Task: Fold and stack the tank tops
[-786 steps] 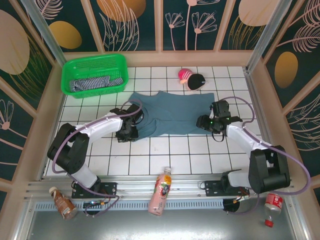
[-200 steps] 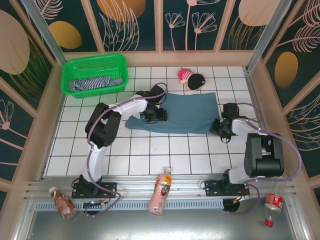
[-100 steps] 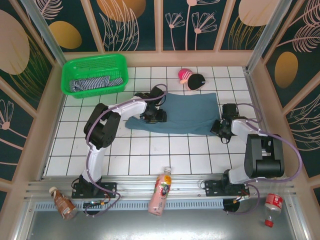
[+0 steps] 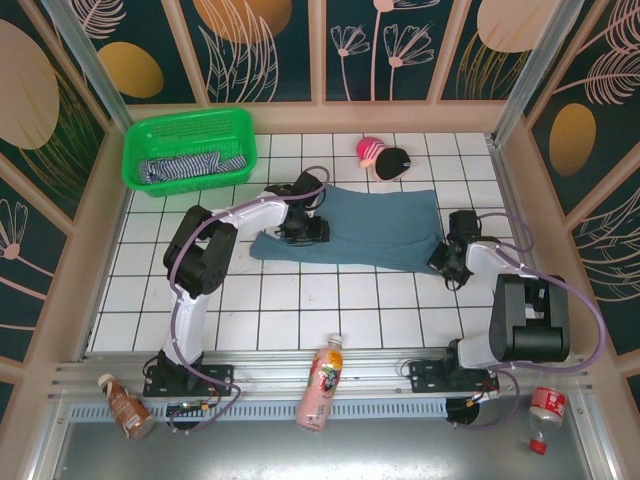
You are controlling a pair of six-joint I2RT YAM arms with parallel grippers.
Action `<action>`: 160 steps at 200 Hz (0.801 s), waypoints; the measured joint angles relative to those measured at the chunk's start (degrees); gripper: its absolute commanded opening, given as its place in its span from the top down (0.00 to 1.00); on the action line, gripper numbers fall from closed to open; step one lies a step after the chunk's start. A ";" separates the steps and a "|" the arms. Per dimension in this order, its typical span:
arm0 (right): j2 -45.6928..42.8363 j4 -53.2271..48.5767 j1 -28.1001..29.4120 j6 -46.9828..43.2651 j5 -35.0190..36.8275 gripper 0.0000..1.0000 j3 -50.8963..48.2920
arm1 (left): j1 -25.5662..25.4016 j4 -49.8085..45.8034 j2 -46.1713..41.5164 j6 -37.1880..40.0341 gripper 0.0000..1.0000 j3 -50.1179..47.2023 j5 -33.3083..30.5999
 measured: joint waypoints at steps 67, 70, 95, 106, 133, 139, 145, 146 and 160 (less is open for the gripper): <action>-5.60 -6.99 -1.05 0.70 3.28 0.77 2.36 | 0.92 -1.66 0.00 -0.22 0.41 1.38 2.71; -5.75 -7.28 -1.05 0.70 3.28 0.76 2.80 | 0.92 -1.88 0.00 -0.22 0.41 1.49 2.69; -6.14 -6.78 -0.66 0.79 1.95 0.77 6.64 | 0.96 -4.52 0.00 -0.39 0.41 3.04 1.81; -6.01 -4.72 0.07 0.98 -0.39 0.77 7.21 | 0.90 -4.76 -0.02 -0.70 0.41 3.30 1.86; -1.81 1.36 3.63 1.36 -5.84 0.76 7.82 | 0.09 -4.85 -0.09 -1.79 0.41 3.26 2.43; -0.33 2.51 4.39 1.49 -6.60 0.75 8.11 | -0.22 -4.79 -0.11 -1.99 0.41 3.10 2.58; 1.18 3.65 5.18 1.62 -7.23 0.74 8.33 | -0.55 -4.59 -0.11 -2.16 0.41 2.82 2.73; 1.38 3.78 5.27 1.68 -7.30 0.74 8.35 | -0.63 -4.48 -0.11 -2.19 0.41 2.69 2.73; 4.33 5.75 6.54 2.08 -8.26 0.72 8.46 | -1.25 -3.65 -0.20 -2.19 0.41 1.11 2.40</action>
